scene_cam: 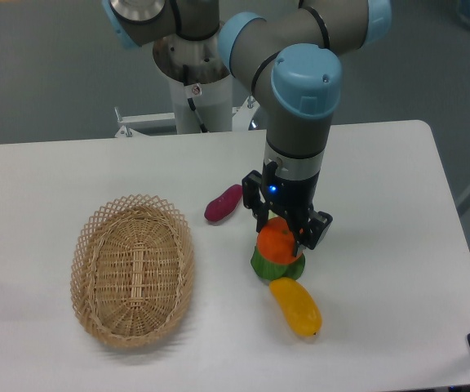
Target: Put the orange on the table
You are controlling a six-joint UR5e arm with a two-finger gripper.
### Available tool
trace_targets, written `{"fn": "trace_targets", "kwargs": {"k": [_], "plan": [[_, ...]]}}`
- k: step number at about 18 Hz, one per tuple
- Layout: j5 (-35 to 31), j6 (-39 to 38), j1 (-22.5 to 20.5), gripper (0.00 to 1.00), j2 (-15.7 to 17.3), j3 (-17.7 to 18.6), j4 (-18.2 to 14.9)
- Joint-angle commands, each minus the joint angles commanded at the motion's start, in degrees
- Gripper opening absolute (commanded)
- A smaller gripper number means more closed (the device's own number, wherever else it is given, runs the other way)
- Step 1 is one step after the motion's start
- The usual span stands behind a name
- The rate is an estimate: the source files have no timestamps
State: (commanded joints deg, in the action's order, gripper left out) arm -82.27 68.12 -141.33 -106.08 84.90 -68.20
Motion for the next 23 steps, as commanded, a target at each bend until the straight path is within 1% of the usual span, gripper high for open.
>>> {"fn": "trace_targets", "kwargs": {"k": [6,10,12,16,19,22,23], "plan": [[0.09,-0.17,0.17,0.59,0.00,-0.44,0.09],[-0.26,-1.05,0.62,0.59,-0.61,-0.35,0.53],[-0.18,-3.24,0.79,0.59,-1.14,-0.44,0.79],[-0.35,-7.28,1.93,0.59,-2.98,-0.53,3.95],[-0.44,-10.80,3.25,0.59,-4.30,0.26,7.63],[-0.44,-13.35,4.04,0.59,-6.84,0.70,11.50],[-0.44,-13.79,4.13,0.59,-7.73,0.61,11.86]]}}
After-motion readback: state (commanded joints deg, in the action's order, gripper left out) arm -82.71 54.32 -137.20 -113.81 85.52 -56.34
